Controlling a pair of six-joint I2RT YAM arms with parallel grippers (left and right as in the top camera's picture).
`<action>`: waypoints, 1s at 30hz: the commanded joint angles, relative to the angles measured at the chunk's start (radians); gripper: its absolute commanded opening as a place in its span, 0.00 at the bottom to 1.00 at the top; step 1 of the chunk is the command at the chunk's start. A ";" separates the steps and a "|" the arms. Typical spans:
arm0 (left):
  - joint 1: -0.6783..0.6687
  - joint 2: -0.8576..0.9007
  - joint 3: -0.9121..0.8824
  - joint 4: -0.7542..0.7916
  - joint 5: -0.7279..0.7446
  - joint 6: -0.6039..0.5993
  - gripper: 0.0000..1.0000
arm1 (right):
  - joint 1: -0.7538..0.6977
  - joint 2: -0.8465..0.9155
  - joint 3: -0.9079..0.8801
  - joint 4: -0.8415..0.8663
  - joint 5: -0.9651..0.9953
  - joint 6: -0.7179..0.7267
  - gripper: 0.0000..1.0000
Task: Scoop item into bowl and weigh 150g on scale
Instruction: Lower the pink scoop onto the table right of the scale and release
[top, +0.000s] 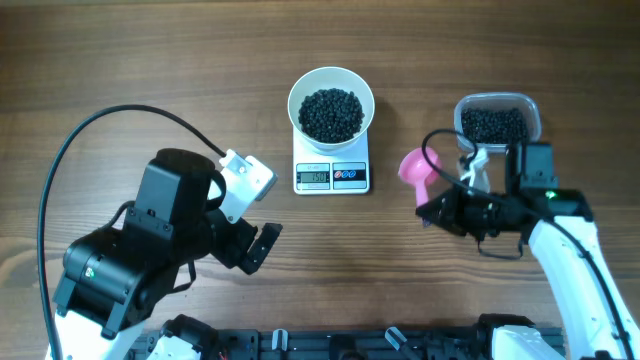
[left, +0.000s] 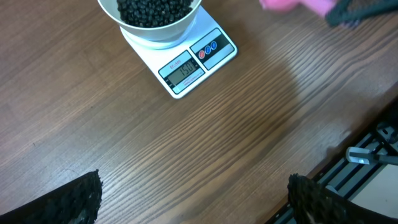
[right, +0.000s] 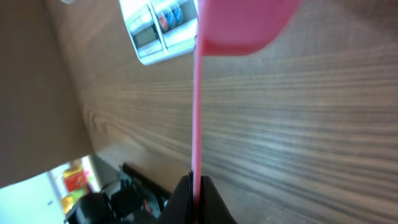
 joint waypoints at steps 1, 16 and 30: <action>0.005 -0.005 0.010 0.004 -0.003 0.012 1.00 | -0.001 -0.010 -0.082 0.062 -0.075 0.000 0.04; 0.005 -0.005 0.010 0.003 -0.003 0.012 1.00 | -0.001 -0.010 -0.273 0.256 0.019 0.077 0.35; 0.005 -0.005 0.010 0.004 -0.003 0.012 1.00 | -0.001 -0.010 -0.273 0.262 0.263 0.213 1.00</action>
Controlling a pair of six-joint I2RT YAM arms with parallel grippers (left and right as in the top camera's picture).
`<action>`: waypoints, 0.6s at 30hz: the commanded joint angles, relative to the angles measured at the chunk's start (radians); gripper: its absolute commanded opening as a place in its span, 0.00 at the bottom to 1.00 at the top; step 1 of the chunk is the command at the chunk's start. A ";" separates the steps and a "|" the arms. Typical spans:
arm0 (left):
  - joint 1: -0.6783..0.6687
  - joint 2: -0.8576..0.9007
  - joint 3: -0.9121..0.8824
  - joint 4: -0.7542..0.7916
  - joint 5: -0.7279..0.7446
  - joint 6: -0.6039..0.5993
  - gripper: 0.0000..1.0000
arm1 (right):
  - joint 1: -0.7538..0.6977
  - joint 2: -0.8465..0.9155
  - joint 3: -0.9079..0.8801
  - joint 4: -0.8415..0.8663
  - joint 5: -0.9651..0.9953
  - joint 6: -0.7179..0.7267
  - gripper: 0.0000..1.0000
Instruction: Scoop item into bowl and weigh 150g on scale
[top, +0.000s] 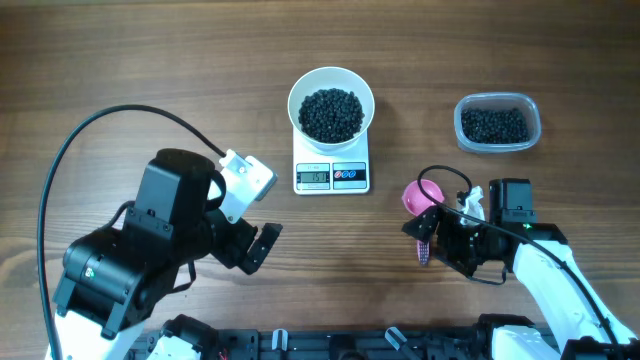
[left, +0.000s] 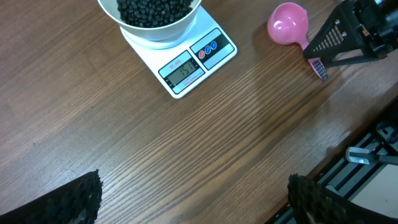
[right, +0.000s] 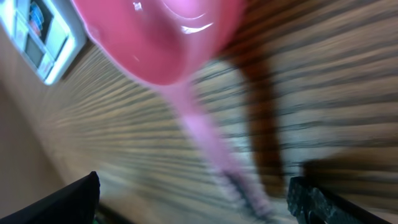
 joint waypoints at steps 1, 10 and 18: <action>0.005 -0.005 0.010 0.003 -0.002 0.012 1.00 | -0.001 -0.009 -0.003 0.014 0.132 0.071 1.00; 0.005 -0.005 0.010 0.003 -0.002 0.012 1.00 | -0.002 -0.081 0.101 0.220 0.166 0.267 1.00; 0.005 -0.005 0.010 0.003 -0.002 0.012 1.00 | -0.002 -0.251 0.165 0.261 0.196 0.481 1.00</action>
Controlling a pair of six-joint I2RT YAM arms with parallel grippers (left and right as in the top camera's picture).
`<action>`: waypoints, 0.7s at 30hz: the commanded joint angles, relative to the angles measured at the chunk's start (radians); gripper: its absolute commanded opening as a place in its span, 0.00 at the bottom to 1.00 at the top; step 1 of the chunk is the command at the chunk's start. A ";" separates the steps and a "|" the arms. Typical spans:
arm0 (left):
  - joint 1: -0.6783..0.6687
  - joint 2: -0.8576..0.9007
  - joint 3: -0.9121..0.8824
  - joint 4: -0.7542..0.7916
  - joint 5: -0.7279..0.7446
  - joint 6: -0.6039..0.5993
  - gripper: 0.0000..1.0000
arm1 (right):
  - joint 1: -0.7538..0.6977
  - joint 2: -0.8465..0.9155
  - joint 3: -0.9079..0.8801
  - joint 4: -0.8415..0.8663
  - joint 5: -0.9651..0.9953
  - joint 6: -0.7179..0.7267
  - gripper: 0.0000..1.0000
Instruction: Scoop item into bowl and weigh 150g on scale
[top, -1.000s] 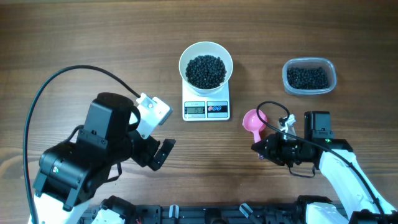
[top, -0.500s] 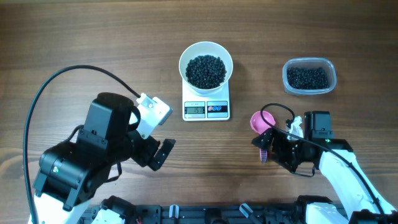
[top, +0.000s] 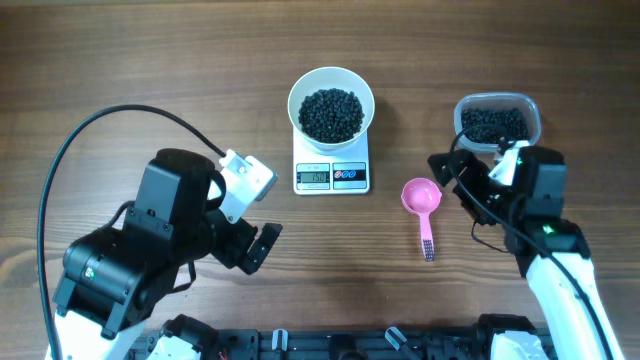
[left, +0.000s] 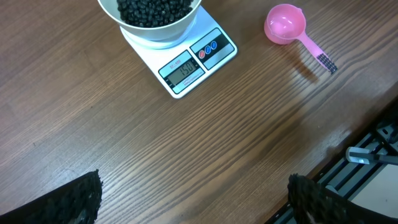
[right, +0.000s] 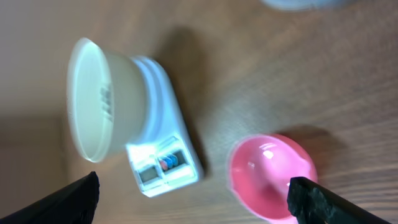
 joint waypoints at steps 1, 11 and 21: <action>0.005 -0.005 0.010 0.003 -0.002 0.012 1.00 | -0.002 -0.076 0.020 0.038 0.017 0.222 1.00; 0.005 -0.005 0.010 0.003 -0.002 0.012 1.00 | -0.002 -0.168 0.019 0.465 -0.002 0.535 1.00; 0.005 -0.005 0.010 0.003 -0.002 0.012 1.00 | -0.002 -0.161 0.019 0.469 -0.002 0.730 1.00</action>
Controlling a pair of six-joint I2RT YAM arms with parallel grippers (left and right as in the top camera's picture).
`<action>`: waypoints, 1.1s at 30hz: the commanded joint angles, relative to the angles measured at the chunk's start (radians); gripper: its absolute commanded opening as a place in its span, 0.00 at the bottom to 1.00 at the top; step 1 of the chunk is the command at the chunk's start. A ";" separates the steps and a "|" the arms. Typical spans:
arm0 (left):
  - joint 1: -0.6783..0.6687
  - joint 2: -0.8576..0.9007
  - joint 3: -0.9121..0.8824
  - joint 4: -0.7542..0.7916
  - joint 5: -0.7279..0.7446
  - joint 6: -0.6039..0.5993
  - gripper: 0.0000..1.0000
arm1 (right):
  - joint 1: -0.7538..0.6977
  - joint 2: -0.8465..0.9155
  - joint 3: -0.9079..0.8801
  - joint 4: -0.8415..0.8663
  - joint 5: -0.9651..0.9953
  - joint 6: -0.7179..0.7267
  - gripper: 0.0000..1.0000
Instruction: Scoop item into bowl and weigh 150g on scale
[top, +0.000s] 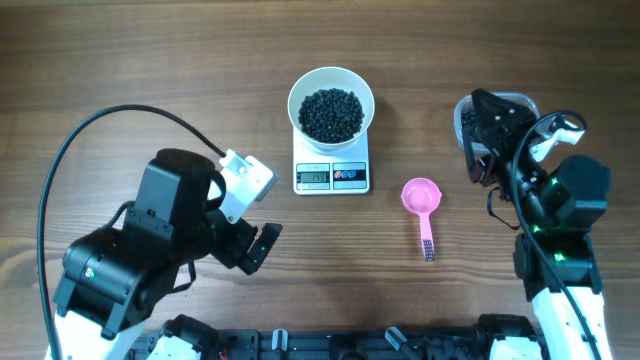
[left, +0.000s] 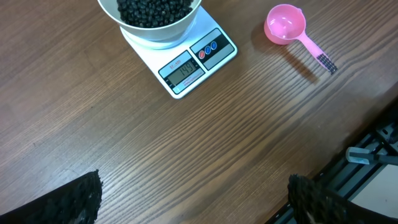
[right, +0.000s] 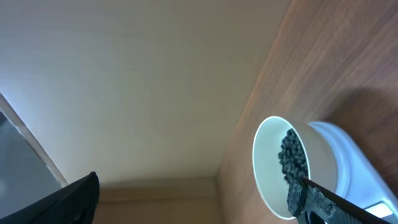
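A white bowl (top: 331, 107) of black beans stands on the white scale (top: 332, 175), whose display is lit. The pink scoop (top: 421, 197) lies empty on the table right of the scale, with its handle toward the front. My right gripper (top: 483, 140) is open and raised over the left part of the clear bean container (top: 505, 122), holding nothing. Its wrist view tilts up at the wall and catches the bowl (right: 283, 168). My left gripper (top: 262, 245) hangs open at the front left. Its view shows the bowl (left: 155, 15), the scale (left: 186, 62) and the scoop (left: 287, 28).
A black cable (top: 110, 125) loops over the left side of the table. A black rail (top: 330, 345) runs along the front edge. Bare wood lies between the scale and my left arm.
My right gripper, open, has gone from just right of the scoop to above the bean container, and its camera now points up at the wall. The scoop and left arm are unmoved.
My right gripper was first shut on the pink scoop's handle, holding it right of the scale. Then the scoop lay on the table with the jaws open at its handle. After that the gripper stood apart from it, and now it is over the container.
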 joint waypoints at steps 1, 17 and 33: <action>0.005 -0.005 0.010 0.003 -0.002 0.012 1.00 | -0.002 0.006 0.012 0.002 -0.004 0.072 1.00; 0.005 -0.005 0.010 0.003 -0.002 0.012 1.00 | -0.002 0.171 0.012 0.003 -0.009 0.071 1.00; 0.005 -0.005 0.010 0.003 -0.002 0.012 1.00 | -0.002 0.000 0.012 0.003 0.000 -0.345 1.00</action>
